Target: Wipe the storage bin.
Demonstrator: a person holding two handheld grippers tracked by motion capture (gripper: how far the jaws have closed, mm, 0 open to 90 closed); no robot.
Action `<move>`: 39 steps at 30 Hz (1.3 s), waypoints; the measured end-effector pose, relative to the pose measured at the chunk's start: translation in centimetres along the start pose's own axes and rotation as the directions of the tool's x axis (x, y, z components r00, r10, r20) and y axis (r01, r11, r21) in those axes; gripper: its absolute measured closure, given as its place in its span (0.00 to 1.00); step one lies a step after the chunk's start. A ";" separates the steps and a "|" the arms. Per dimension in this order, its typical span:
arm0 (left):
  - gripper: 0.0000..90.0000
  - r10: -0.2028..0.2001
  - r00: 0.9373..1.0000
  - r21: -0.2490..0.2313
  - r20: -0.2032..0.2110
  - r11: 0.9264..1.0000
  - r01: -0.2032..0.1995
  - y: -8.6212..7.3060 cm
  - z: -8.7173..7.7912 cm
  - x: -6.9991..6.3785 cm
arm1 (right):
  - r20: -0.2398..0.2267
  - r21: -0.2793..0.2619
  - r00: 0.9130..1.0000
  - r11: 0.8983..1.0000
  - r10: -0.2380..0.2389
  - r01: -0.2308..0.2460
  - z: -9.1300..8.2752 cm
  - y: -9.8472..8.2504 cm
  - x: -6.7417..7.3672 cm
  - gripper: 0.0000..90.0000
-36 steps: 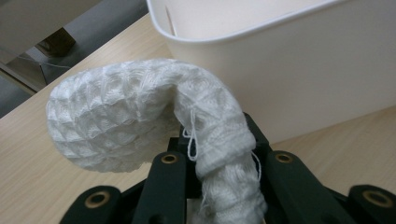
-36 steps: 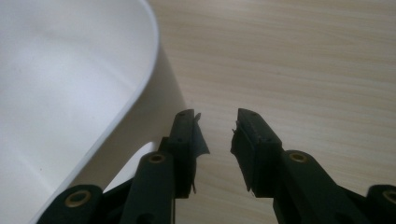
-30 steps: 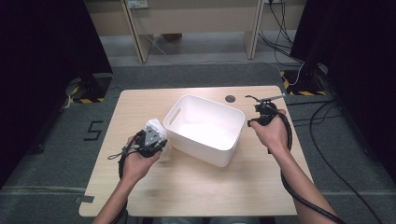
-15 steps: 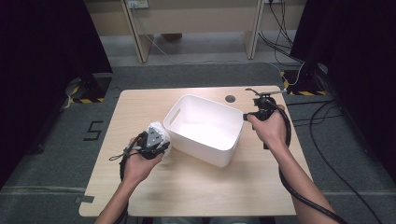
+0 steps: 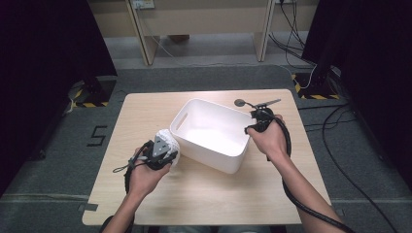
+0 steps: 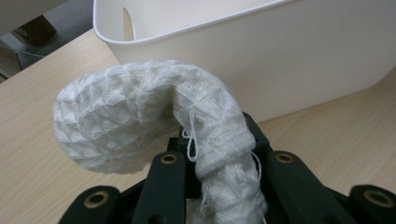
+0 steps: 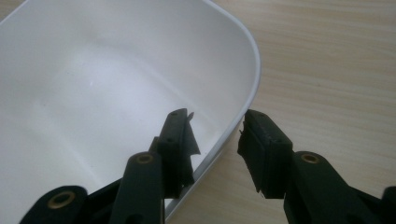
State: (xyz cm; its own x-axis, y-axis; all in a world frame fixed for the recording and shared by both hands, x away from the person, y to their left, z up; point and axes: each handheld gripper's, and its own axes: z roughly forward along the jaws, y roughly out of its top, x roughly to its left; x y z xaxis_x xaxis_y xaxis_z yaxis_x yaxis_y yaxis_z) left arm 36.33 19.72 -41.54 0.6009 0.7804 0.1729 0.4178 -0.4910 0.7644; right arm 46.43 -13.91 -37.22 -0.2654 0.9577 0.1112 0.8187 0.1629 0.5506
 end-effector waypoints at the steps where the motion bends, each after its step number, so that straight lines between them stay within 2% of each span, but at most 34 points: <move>1: 0.84 0.003 1.000 -0.001 -0.004 1.000 -0.003 -0.1 -0.1 -0.1 | 0.007 -0.003 1.000 1.000 -0.008 0.008 0.0 0.1 0.2 0.71; 2: 0.84 0.024 1.000 -0.004 -0.007 1.000 -0.024 -0.1 -0.1 -0.1 | 0.012 -0.007 1.000 1.000 -0.018 0.018 0.1 0.1 0.3 0.72; 4: 0.84 0.013 1.000 0.011 0.004 1.000 -0.013 -0.3 -0.4 -0.5 | 0.011 -0.007 0.999 0.999 -0.032 0.032 0.3 0.4 0.6 0.74; 5: 0.84 0.030 1.000 0.006 0.004 1.000 -0.030 -0.3 -0.5 -0.6 | 0.008 -0.006 0.999 0.999 -0.038 0.038 0.4 0.6 0.6 0.76; 6: 0.83 0.009 1.000 0.014 0.016 1.000 -0.010 -0.4 -0.7 -0.9 | 0.006 -0.006 0.999 0.999 -0.046 0.046 0.5 0.7 0.7 0.77; 8: 0.83 0.005 0.999 0.014 0.031 1.000 -0.006 -0.5 -1.0 -1.5 | 0.007 -0.013 0.998 0.998 -0.068 0.068 0.8 1.1 0.9 0.80; 12: 0.83 -0.008 0.999 0.012 0.046 1.000 0.007 -0.6 -1.4 -2.3 | 0.023 -0.022 0.996 0.996 -0.081 0.081 1.4 1.8 1.0 0.84; 16: 0.83 -0.019 0.999 0.012 0.045 1.000 0.019 -0.8 -1.1 -2.4 | 0.037 -0.042 0.994 0.993 -0.107 0.109 1.7 2.2 0.9 0.85; 19: 0.83 -0.035 0.998 0.008 0.044 0.999 0.034 -1.0 -1.0 -2.3 | 0.030 -0.071 0.990 0.987 -0.139 0.141 1.7 1.9 0.8 0.80; 21: 0.83 -0.042 0.998 0.003 0.041 0.999 0.042 -1.1 -1.0 -2.4 | 0.005 -0.106 0.991 0.985 -0.135 0.135 1.3 1.5 0.8 0.72; 25: 0.83 -0.044 0.998 -0.001 0.037 0.999 0.044 -1.2 -0.9 -2.4 | -0.019 -0.136 0.992 0.984 -0.122 0.118 0.5 0.2 1.3 0.64; 27: 0.83 -0.049 0.998 -0.007 0.034 0.999 0.049 -1.3 -0.9 -2.4 | -0.013 -0.137 0.991 0.982 -0.131 0.128 0.3 -0.5 1.5 0.66; 31: 0.83 -0.062 0.998 -0.010 0.030 0.998 0.062 -1.5 -0.9 -2.3 | 0.002 -0.115 0.989 0.983 -0.146 0.146 0.4 -1.5 1.6 0.74; 35: 0.83 -0.065 0.998 -0.017 0.026 0.998 0.066 -1.5 -1.0 -2.2 | -0.004 -0.113 0.990 0.984 -0.141 0.140 0.5 -1.6 1.3 0.78; 39: 0.83 -0.078 0.997 -0.019 0.019 0.997 0.079 -1.6 -1.2 -1.8 | 0.012 -0.114 0.987 0.980 -0.160 0.160 0.8 -1.2 1.2 0.80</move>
State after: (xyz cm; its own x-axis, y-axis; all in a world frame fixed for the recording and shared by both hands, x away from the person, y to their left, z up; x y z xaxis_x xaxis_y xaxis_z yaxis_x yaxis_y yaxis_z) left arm 33.75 19.54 -42.32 0.5792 0.8090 0.1006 0.4508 -0.4207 0.7873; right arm 45.53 -12.80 -38.39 -0.3864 0.9222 0.0116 0.7021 0.2859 0.6522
